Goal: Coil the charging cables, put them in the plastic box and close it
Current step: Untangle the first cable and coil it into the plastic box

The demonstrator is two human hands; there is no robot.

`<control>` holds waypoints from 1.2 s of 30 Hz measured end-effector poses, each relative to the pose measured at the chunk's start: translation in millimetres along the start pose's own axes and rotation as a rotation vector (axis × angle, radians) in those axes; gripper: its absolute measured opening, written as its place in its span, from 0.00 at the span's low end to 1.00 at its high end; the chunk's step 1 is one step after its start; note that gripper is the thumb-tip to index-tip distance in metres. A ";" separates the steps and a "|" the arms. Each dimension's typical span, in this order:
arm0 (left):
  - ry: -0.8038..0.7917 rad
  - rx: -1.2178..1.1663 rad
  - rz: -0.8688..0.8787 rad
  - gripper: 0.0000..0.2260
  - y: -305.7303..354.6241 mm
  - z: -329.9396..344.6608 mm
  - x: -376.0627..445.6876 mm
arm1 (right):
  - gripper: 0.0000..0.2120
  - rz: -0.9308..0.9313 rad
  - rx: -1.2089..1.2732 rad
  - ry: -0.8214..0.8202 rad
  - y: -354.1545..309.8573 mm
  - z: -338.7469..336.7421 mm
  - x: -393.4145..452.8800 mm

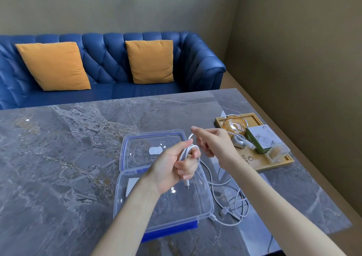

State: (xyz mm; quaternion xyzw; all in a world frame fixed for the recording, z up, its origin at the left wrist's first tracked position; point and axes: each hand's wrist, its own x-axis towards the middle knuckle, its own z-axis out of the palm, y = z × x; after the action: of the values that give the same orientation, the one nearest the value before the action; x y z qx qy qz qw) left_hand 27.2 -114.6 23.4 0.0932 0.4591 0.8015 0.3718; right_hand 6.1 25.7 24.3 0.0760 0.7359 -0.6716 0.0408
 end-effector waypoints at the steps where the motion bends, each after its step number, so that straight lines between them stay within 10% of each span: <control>1: -0.011 -0.027 -0.003 0.15 2.7 1.4 -1.5 | 0.21 -0.085 -0.087 0.099 2.2 1.4 0.4; 7: -0.029 -0.129 0.062 0.17 17.6 9.8 -6.8 | 0.10 -0.446 -0.431 0.126 19.0 9.7 5.9; 15: 0.168 -0.438 0.332 0.20 27.2 -23.7 10.4 | 0.15 -0.220 -0.352 -0.265 44.8 21.6 -13.3; 21: 0.425 -0.265 0.334 0.20 6.4 -45.3 21.9 | 0.12 -0.156 -0.710 -0.463 36.0 26.8 -26.8; 28: 0.547 0.194 0.307 0.20 -16.7 -49.2 28.1 | 0.09 -0.540 -1.368 -0.419 28.0 25.8 -32.8; 33: 0.437 0.519 0.144 0.23 -26.0 -40.6 18.0 | 0.05 -0.908 -1.217 -0.269 -2.3 10.4 -22.3; 36: 0.301 0.519 0.074 0.29 -27.8 -33.5 14.0 | 0.04 -0.821 -1.010 -0.302 -9.7 2.3 -16.8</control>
State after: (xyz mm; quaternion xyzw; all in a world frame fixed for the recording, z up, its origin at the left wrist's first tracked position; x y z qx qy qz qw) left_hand 15.1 -119.0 -20.5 0.0820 0.6948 0.6750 0.2342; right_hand 20.9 21.6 36.4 -0.3338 0.9153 -0.2087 -0.0851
